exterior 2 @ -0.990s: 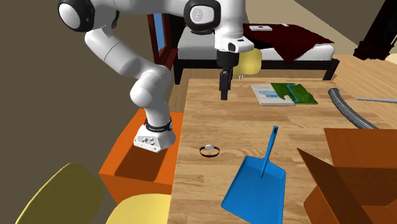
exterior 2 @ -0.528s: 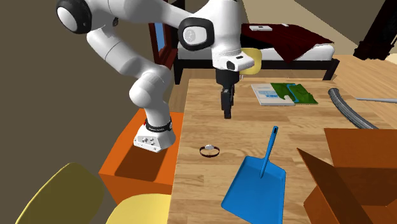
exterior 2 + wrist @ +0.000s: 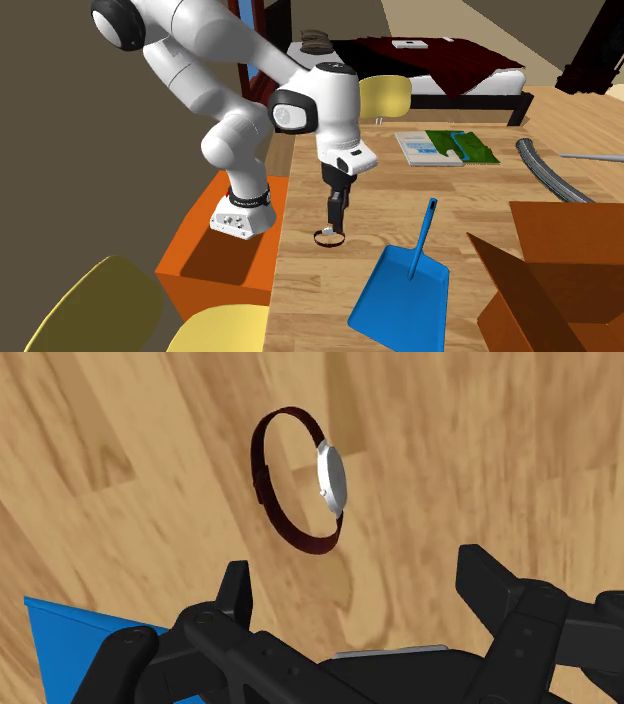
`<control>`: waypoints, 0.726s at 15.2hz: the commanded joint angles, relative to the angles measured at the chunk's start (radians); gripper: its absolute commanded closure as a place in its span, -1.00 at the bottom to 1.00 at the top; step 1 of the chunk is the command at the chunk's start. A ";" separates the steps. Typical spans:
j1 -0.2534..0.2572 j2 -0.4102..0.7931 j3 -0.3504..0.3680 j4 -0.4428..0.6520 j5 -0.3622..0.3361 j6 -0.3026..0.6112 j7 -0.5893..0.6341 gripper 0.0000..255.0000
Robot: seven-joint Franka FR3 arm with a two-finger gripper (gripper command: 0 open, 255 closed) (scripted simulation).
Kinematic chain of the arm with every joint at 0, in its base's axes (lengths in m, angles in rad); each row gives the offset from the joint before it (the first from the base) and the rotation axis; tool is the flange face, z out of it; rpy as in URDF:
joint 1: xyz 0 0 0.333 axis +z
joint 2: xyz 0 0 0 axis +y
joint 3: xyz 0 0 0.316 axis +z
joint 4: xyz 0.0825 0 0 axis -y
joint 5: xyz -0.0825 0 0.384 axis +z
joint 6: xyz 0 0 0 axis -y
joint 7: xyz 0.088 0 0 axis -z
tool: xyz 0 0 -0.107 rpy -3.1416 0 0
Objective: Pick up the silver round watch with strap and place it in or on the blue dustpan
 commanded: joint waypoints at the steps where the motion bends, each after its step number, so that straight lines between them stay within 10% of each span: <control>1: -0.005 0.030 -0.014 -0.013 -0.010 0.040 -0.003 -1.00; 11: -0.009 0.086 -0.030 -0.033 -0.026 0.115 0.001 -1.00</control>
